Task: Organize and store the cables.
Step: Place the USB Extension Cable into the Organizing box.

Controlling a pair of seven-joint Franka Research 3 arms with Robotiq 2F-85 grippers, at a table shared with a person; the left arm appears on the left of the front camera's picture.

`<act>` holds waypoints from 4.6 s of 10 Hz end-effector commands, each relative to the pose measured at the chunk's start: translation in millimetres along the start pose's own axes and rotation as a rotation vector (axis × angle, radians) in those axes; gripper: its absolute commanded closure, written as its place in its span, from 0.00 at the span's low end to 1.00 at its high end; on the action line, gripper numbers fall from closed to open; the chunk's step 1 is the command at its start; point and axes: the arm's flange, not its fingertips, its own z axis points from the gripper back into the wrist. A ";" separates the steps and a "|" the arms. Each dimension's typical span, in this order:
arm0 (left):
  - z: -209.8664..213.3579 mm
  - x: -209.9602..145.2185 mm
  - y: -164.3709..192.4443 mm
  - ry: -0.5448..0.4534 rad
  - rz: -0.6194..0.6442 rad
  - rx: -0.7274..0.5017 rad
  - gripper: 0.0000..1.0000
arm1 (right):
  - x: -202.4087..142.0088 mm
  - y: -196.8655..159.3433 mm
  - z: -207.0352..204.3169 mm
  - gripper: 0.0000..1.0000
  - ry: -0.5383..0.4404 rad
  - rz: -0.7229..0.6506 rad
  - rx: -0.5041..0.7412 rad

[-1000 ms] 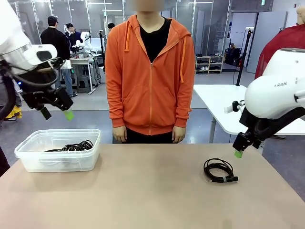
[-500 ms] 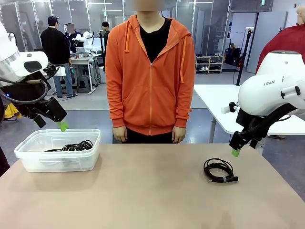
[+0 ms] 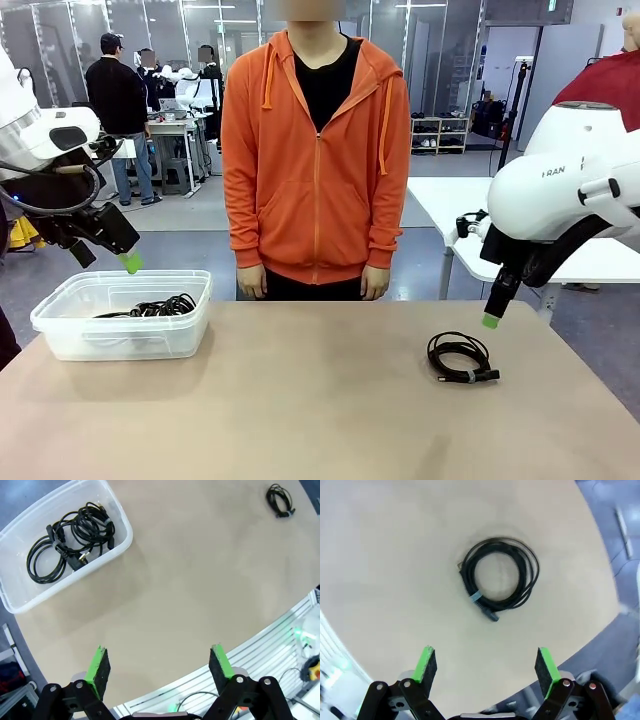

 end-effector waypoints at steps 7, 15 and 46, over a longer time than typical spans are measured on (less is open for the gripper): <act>4.1 4.0 -0.7 0.013 0.017 -0.003 0.00 | 18.0 -10.3 -30.8 0.00 0.014 0.448 0.133; 4.1 4.0 -0.7 0.013 0.017 -0.003 0.00 | 6.3 -4.9 -82.2 0.00 -0.012 0.585 0.143; 4.1 4.0 -0.7 0.013 0.017 -0.003 0.00 | 20.2 -0.1 -86.8 1.00 0.028 0.547 0.166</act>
